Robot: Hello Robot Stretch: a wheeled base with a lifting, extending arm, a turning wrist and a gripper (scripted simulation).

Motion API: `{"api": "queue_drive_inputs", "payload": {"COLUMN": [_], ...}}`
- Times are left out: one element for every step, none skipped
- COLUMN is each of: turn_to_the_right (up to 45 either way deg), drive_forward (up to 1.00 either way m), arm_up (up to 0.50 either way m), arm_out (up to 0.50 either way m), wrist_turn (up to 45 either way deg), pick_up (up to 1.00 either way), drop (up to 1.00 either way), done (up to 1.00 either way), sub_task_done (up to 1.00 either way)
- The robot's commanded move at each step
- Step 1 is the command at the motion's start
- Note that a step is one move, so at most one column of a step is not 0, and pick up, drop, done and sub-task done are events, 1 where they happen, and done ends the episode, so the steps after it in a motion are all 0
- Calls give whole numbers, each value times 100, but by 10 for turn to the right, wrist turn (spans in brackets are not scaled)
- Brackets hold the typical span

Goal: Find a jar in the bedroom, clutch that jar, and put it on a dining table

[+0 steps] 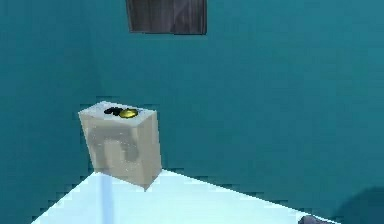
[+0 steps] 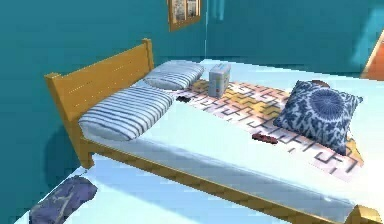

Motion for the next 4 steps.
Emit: {"api": "queue_drive_inputs", "payload": {"turn_to_the_right": [0,-450,-450,-300], "drive_forward": [75,0,0,0], "arm_up": [0,0,0,0], "arm_out": [0,0,0,0], "wrist_turn": [0,0,0,0], "pick_up": [0,0,0,0], "drop": [0,0,0,0], "done": [0,0,0,0], "sub_task_done": [0,0,0,0]}}
